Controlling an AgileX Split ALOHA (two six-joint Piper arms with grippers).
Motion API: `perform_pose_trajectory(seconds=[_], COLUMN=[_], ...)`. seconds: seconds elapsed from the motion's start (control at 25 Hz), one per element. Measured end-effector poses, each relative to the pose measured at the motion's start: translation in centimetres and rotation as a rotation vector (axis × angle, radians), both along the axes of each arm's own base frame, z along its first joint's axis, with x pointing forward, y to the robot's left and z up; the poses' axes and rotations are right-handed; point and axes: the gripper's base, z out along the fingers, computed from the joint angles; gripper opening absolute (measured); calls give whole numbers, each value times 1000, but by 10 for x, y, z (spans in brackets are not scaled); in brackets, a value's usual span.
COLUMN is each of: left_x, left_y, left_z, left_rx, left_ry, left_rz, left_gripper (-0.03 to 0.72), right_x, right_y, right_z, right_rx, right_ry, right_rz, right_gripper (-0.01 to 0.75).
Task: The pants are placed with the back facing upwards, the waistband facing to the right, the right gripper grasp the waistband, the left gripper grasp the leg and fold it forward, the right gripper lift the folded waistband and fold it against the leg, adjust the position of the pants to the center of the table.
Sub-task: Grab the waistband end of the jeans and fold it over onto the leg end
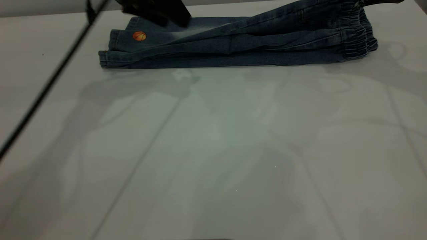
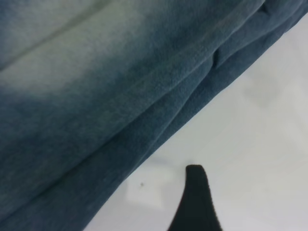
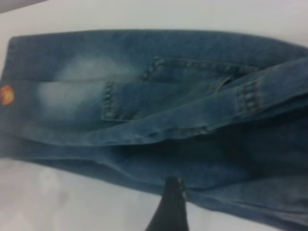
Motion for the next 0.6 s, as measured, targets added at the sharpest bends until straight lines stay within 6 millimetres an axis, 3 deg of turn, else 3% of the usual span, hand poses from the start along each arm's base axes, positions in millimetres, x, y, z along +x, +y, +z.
perform_pose_trajectory(seconds=[0.36, 0.6], left_x=[6, 42], left_y=[-29, -23], left_z=[-44, -48], left_rx=[9, 44], left_ry=[-18, -208], left_rz=[94, 266], left_gripper=[512, 514], right_x=[-1, -1], right_y=[2, 2], right_z=[0, 0], right_rx=[20, 21], right_ry=[9, 9], right_rz=[18, 19], right_gripper=[593, 593])
